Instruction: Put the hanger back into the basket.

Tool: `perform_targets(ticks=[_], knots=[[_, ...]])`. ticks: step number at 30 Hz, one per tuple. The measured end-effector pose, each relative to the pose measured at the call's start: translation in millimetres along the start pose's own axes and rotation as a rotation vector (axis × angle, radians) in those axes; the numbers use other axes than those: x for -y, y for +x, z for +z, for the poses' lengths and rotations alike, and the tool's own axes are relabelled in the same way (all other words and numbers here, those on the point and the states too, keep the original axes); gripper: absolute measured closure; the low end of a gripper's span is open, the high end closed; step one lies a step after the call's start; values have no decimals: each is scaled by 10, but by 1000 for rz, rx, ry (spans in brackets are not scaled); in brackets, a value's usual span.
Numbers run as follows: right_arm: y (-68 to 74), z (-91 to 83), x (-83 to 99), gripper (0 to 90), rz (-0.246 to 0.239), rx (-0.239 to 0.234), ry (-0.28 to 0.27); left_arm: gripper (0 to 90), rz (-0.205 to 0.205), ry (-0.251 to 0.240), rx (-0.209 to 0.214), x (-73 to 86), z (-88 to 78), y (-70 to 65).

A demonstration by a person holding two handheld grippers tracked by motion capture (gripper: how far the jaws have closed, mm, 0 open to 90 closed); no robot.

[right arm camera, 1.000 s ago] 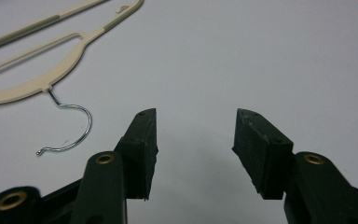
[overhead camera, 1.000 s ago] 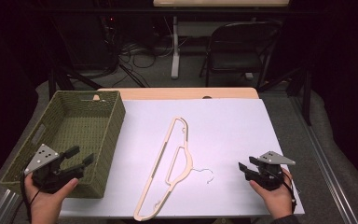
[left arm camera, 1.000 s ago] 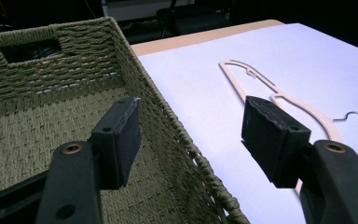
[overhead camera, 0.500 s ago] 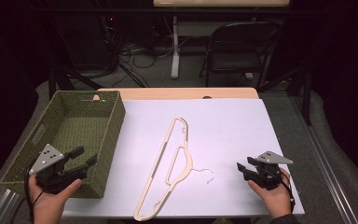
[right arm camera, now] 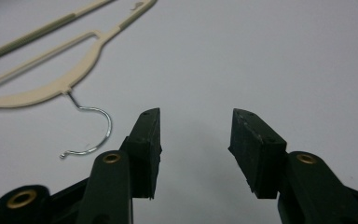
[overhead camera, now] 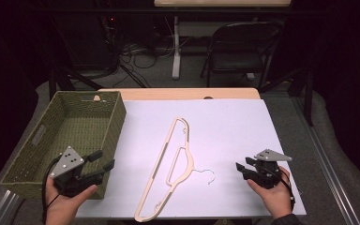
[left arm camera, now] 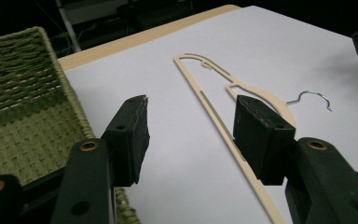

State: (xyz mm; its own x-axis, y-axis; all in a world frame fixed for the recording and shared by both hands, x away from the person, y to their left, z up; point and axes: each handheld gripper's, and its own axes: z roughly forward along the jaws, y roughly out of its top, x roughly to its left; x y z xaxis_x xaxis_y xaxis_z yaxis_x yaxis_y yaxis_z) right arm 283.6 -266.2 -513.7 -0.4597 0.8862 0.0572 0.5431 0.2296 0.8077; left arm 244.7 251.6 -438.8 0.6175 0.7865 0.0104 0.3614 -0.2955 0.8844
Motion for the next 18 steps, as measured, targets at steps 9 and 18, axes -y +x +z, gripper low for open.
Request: perform_targets(ticks=[9,18], knots=[[246,3,-356,544,-52,-64,-7,451,0,27,37,26,133,-105],[431,227,-489,550,-83,-107,39,497,-6,71,93,102,347,-226]])
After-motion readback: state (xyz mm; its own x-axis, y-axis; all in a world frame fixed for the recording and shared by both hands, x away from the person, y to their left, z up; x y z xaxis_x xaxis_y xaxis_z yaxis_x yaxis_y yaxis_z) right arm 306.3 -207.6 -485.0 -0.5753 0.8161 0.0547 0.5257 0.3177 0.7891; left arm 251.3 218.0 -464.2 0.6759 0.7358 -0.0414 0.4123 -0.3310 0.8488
